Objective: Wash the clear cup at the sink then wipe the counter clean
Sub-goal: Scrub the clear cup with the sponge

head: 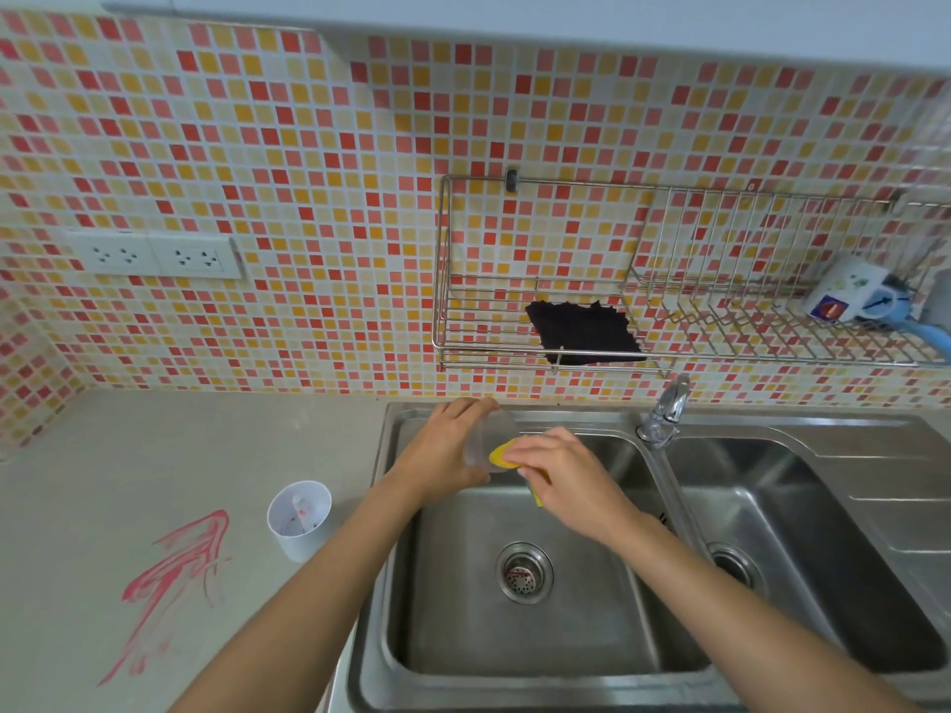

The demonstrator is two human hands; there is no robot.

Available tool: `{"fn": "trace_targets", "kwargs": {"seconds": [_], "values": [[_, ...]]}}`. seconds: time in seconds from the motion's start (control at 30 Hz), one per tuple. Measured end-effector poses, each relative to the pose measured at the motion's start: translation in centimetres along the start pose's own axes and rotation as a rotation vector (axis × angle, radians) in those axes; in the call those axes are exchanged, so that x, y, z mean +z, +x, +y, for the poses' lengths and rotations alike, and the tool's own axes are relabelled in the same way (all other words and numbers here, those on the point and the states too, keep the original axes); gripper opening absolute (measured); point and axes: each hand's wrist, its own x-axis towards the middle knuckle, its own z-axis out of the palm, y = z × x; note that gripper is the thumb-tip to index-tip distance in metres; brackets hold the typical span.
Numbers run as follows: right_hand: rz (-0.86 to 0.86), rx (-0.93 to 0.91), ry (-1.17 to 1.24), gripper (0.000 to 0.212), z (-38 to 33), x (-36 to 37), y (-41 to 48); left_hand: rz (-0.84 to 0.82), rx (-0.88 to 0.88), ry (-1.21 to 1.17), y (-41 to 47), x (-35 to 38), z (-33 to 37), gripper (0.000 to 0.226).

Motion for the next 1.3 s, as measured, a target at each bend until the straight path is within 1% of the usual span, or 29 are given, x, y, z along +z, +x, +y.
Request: {"fn": "trace_targets", "kwargs": {"seconds": [0.1,0.2,0.3,0.43,0.7,0.87,1.03,1.2,1.3], "values": [[0.007,-0.051,-0.071,0.034,0.3,0.2,0.2,0.005,0.003,0.016,0.3,-0.3,0.4,0.085],[-0.040,-0.014,-0.018,0.032,0.1,-0.1,0.6,-0.031,-0.017,0.063,0.4,-0.5,0.6,0.087],[-0.084,0.022,0.031,0.030,0.0,-0.6,1.0,-0.023,-0.051,0.073,0.2,-0.5,0.5,0.088],[-0.023,0.049,0.042,0.031,0.5,-1.2,0.8,0.019,-0.090,0.079,0.0,-0.7,0.4,0.088],[0.023,0.118,0.088,0.026,0.9,-1.5,0.3,0.034,-0.143,0.080,-0.6,-1.1,1.1,0.090],[0.080,0.132,0.111,0.023,0.8,-2.0,0.6,0.047,-0.179,0.067,-0.4,-1.8,1.7,0.092],[0.202,0.155,0.155,0.015,0.6,-3.2,1.6,0.068,-0.212,0.044,-0.5,-2.8,1.5,0.093],[0.451,0.187,0.326,0.013,-0.5,-6.2,5.3,0.126,-0.247,0.001,-0.8,-3.3,0.8,0.093],[0.540,0.226,0.371,0.008,-1.1,-7.6,9.0,0.147,-0.257,-0.021,-1.0,-3.4,0.3,0.093]]}}
